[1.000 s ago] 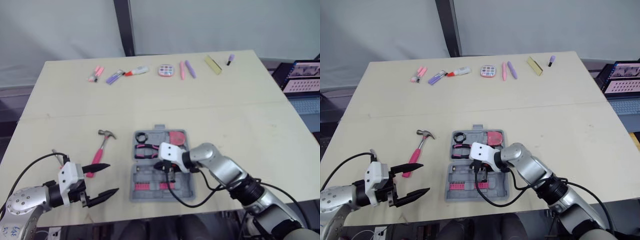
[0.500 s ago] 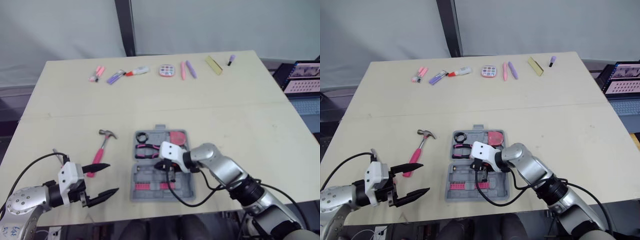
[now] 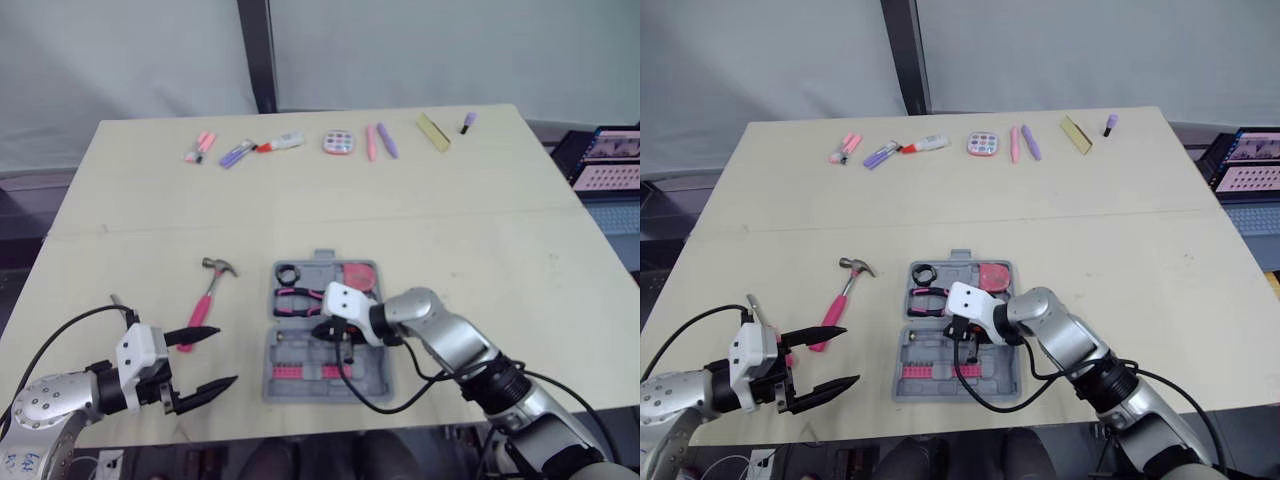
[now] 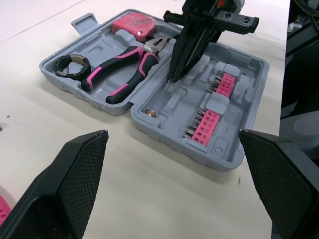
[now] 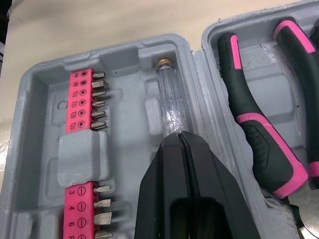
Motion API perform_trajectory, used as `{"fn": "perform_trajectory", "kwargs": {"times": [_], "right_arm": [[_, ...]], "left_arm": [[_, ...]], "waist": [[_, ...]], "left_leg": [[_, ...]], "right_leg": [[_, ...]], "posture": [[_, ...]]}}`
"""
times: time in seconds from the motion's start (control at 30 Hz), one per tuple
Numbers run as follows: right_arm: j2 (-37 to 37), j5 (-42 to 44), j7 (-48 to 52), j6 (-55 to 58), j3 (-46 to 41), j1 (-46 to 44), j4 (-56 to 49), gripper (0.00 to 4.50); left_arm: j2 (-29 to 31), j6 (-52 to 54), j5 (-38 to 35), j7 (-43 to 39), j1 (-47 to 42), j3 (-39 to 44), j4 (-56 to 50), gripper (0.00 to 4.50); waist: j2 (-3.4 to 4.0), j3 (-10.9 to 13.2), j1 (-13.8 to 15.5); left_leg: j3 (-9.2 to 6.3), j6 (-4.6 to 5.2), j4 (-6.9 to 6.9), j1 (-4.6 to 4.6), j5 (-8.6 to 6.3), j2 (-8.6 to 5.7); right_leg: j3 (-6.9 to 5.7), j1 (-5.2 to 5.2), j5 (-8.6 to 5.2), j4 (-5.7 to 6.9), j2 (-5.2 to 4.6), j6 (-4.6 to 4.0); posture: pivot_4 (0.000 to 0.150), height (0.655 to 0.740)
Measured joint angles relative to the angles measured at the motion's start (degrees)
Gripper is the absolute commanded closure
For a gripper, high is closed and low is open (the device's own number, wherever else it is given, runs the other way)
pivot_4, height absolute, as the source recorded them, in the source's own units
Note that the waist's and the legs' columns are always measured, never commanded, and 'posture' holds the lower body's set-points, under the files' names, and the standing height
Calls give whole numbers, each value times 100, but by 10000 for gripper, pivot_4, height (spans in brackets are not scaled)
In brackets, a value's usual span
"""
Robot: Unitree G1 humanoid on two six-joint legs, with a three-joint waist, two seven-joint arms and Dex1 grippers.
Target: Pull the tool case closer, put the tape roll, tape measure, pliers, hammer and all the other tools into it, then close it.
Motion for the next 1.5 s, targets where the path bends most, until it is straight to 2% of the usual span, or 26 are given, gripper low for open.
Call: {"fn": "perform_trajectory", "kwargs": {"times": [0.57,1.2,1.37,1.5], "right_arm": [[72,-1,0,-5,-86,171,106,44766],[212,-13,-10,-248,-216,415,279,44766],[225,-6,-10,-350,-290,502,275,44766],[308,162,-26,-16,-508,517,66,44766]], "left_arm": [[0,7,0,5,30,71,-51,0],[23,75,-1,-3,22,101,-110,0],[23,75,-1,-3,4,101,-110,0],[-1,75,-2,6,-55,100,-106,0]], "waist": [[-31,-45,8],[-27,-86,9],[-25,-83,16],[-16,-68,17]], "left_leg": [[-3,0,-5,6,0,1],[-12,-1,-12,21,-1,2],[-12,-1,-26,55,-3,2],[-11,-2,-24,49,-3,2]], "right_leg": [[-1,8,0,-11,1,0],[-1,41,0,-43,4,0],[-1,78,0,-58,4,0],[2,76,0,-66,4,0]], "posture": [[1500,7400],[1500,7400],[1500,7400],[1500,7400]]}}
